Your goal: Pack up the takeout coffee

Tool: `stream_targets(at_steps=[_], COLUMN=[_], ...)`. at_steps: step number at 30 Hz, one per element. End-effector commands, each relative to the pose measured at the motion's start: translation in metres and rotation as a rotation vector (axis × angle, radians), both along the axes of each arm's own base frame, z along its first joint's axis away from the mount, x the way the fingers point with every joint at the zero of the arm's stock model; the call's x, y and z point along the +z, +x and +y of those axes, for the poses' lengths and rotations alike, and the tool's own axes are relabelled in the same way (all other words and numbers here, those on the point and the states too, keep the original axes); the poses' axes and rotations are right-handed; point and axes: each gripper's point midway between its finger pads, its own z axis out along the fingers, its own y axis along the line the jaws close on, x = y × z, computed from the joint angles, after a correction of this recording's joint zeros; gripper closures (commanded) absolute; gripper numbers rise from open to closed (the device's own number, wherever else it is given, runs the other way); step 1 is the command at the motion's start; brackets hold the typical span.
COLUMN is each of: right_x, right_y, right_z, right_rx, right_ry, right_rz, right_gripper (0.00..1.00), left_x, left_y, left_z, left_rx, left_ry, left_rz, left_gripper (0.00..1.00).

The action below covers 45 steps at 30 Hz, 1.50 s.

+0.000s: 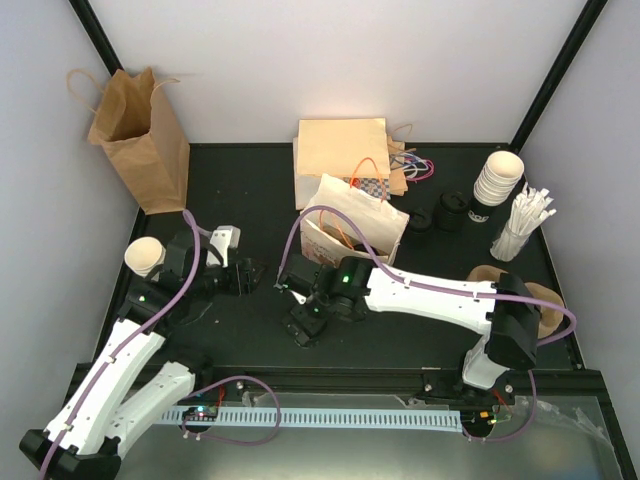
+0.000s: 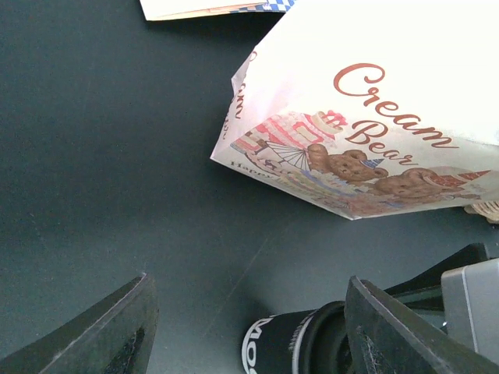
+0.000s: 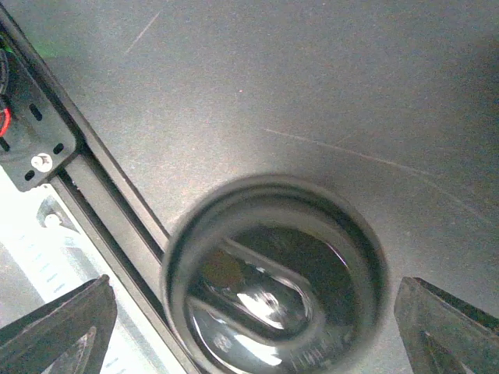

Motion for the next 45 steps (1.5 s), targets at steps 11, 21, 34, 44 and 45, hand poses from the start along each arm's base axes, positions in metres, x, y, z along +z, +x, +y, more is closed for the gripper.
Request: stream_targets(at_steps=[11,21,34,44,45], right_x=[0.003,-0.007,-0.009,-0.017,-0.018], right_y=[-0.001,-0.003,0.001,-0.001,-0.001], right_z=[0.000,0.003,0.007,0.006,0.006], right_rx=[0.005,-0.025,-0.028,-0.016,-0.015], right_ry=[-0.140,-0.170,-0.211,-0.246,-0.250], right_rz=[-0.104,-0.105,-0.132,-0.143,-0.145], right_gripper=[0.02,0.06,0.17,0.18,0.18], left_x=[0.002,0.000,0.000,-0.002,-0.002], left_y=[-0.002,-0.002,-0.004,-0.003,-0.003], left_z=[0.001,0.002,0.002,0.002,0.002], left_rx=[-0.014,-0.009,-0.012,-0.012,-0.012], left_ry=[0.007,0.012,0.008,0.011,0.012], left_rz=[0.002,0.007,0.009,0.012,0.012], left_gripper=[0.32,0.32,0.32,0.31,0.32])
